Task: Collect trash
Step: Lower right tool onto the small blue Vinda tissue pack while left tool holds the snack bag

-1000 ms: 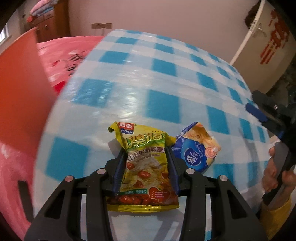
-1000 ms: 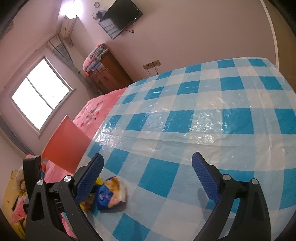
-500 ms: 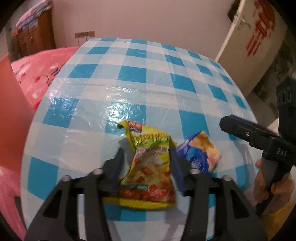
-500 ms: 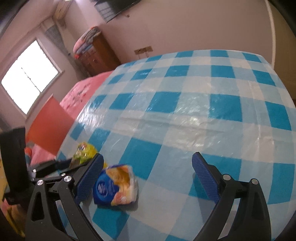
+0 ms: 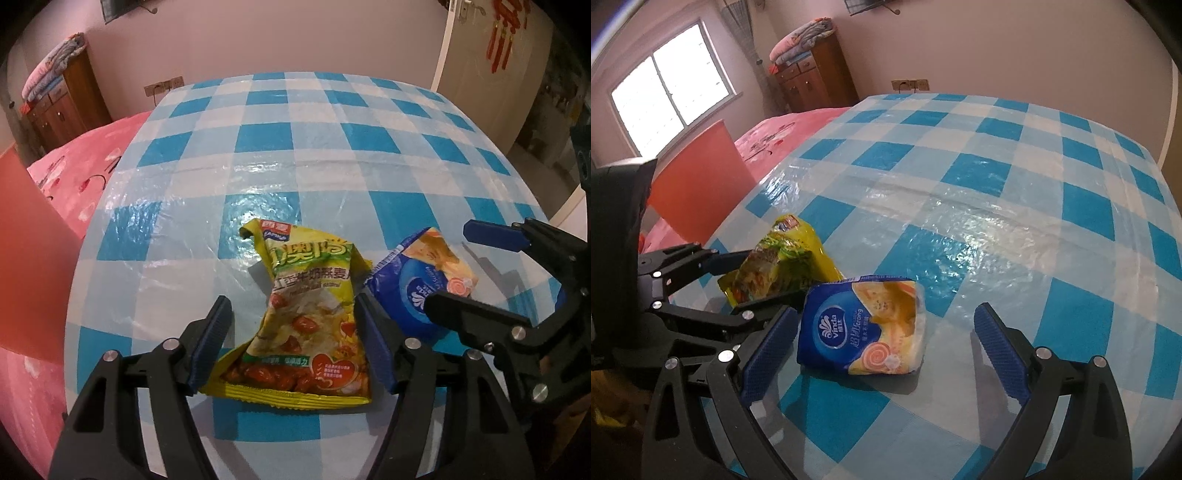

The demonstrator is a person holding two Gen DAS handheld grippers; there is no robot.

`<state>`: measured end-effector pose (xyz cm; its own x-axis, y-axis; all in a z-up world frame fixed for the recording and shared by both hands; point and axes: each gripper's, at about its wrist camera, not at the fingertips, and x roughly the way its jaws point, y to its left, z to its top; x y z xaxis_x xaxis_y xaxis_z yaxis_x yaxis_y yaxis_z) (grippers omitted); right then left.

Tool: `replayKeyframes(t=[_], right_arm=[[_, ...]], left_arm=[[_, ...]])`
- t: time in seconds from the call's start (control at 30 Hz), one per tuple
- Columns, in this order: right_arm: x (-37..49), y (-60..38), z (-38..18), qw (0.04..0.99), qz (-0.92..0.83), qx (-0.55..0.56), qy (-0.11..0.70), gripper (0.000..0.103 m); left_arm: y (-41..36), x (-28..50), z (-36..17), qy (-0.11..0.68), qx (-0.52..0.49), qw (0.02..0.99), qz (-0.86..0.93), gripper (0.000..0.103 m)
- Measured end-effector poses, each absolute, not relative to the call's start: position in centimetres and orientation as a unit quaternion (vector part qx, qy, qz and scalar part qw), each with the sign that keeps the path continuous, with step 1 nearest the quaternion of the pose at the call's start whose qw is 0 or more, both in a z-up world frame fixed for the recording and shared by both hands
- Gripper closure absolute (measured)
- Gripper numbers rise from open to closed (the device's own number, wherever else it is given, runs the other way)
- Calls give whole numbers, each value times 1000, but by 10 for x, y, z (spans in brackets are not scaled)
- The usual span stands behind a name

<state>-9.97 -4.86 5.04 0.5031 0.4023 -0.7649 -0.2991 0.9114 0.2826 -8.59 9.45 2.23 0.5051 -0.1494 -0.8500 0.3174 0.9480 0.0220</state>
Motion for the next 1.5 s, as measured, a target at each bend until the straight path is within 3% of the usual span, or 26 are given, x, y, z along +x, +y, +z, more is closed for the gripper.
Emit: replayKeyframes(t=[0.13, 0.33, 1.5], right_arm=[[-99, -48, 49, 865, 203, 54, 456, 8], [-100, -38, 46, 866, 200, 32, 458, 8], [-101, -9, 37, 873, 173, -56, 453, 4]], left_arm=[[97, -86, 24, 476, 83, 865, -134, 51], [102, -84, 25, 476, 64, 868, -130, 58], [126, -87, 30, 466, 1, 871, -158, 62]])
